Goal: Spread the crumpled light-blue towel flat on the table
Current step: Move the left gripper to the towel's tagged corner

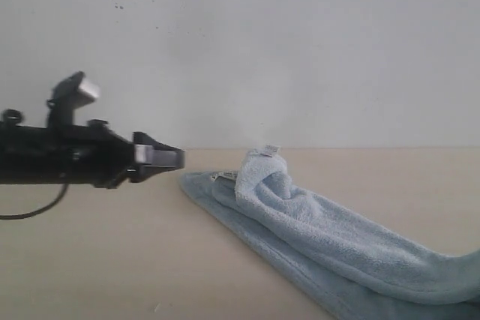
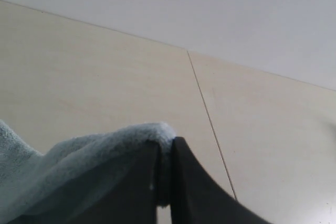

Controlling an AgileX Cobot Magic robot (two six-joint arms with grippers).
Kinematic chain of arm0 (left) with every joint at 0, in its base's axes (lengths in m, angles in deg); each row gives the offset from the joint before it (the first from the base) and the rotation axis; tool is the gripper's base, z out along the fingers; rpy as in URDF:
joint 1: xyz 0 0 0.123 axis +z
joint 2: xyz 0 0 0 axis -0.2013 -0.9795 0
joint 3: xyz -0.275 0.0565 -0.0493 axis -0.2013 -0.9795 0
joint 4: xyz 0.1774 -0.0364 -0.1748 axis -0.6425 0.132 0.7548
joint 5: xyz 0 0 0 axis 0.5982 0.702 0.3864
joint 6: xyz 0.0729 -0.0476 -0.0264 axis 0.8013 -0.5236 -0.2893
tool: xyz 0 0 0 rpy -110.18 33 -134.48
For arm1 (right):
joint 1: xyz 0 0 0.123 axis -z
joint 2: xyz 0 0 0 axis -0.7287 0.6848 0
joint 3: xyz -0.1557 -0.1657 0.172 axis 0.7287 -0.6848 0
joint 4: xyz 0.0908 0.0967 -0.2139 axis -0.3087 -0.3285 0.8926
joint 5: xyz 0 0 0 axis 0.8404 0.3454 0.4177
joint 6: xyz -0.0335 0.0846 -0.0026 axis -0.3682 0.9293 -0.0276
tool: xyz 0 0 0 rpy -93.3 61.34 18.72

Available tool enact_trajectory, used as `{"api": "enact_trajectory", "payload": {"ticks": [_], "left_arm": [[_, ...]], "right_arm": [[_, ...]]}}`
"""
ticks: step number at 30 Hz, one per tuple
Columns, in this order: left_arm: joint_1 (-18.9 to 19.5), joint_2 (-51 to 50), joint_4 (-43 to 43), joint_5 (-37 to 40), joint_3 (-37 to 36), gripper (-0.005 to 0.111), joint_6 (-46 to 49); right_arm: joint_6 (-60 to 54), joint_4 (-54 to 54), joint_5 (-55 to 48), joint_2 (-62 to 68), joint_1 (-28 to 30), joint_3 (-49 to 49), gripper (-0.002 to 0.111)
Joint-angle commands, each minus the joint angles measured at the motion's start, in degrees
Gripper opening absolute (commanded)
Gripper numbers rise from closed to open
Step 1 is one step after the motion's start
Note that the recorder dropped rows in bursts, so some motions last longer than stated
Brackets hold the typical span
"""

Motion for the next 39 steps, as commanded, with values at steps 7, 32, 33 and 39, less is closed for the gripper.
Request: {"api": "enact_trajectory", "payload": {"ticks": [7,32,33,39], "left_arm": [[-10.9,-26.6,0.1,-8.7,29.4,0.061,1.2],[-15.4,-39.6,0.1,-10.3,44.6,0.004,0.5],[-15.4,-37.4,0.1,-8.8,44.6,0.004,-2.5],[-18.7,-28.5,-37.2,-7.3,44.6,0.004,-30.4]], "right_arm": [[-0.9,-0.1,0.2,0.0,0.1,0.1,0.003],[-1.3,-2.3,6.1,0.0,0.1,0.1,0.003],[-1.3,-2.3,5.3,0.0,0.1,0.1,0.003],[-1.3,-4.3,5.0,-0.1,0.1,0.1,0.003]]}}
